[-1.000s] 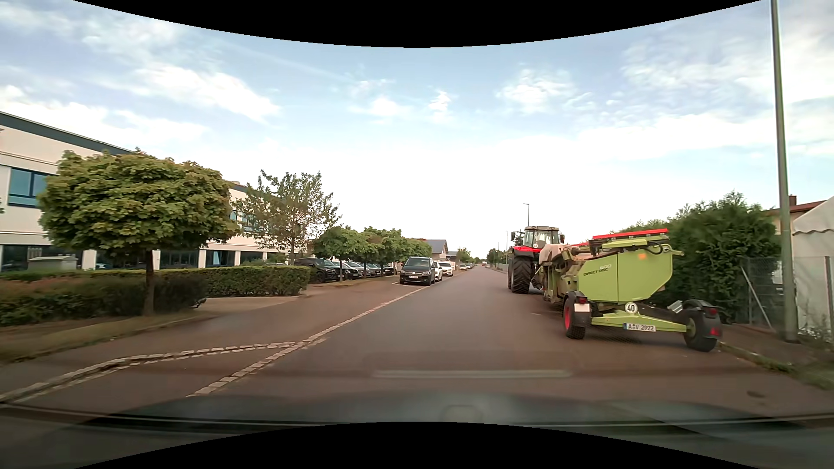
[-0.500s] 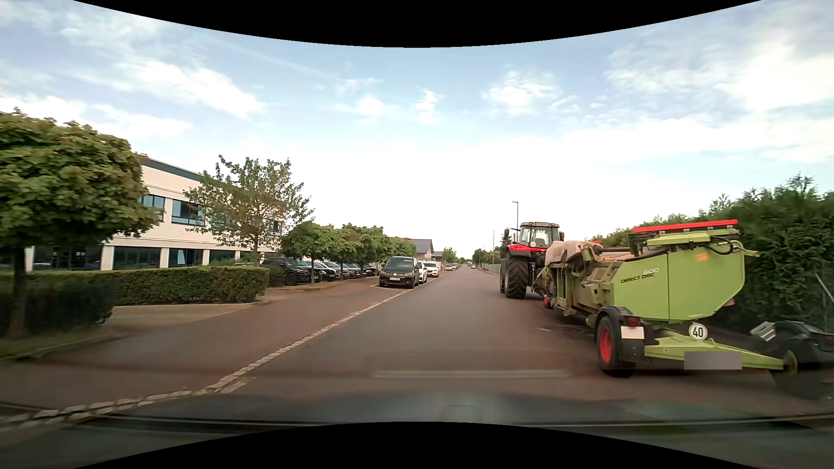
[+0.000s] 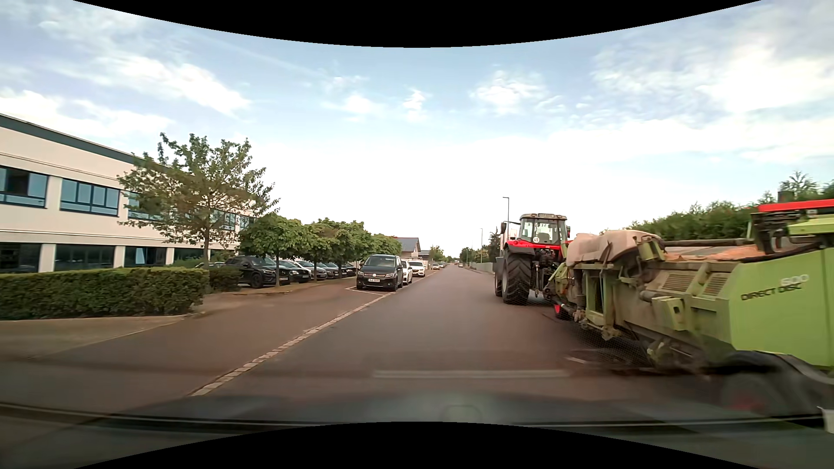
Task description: Follow the waypoints while adhering to traffic rules and regulations
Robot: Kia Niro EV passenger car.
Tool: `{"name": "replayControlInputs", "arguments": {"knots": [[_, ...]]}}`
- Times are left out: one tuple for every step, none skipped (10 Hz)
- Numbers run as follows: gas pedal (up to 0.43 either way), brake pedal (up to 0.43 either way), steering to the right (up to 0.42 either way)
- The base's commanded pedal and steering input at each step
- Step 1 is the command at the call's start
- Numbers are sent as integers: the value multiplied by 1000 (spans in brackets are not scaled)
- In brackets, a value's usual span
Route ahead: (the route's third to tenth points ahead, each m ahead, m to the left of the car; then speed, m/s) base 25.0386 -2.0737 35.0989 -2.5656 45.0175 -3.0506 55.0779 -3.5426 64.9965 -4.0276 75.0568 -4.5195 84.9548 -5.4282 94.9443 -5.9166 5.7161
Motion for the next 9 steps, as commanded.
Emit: {"name": "replayControlInputs", "arguments": {"knots": [[248, 0, 52], [248, 0, 43], [248, 0, 29], [228, 0, 19], [228, 0, 19], [228, 0, 19], [228, 0, 20], [228, 0, 26], [228, 0, 30]]}}
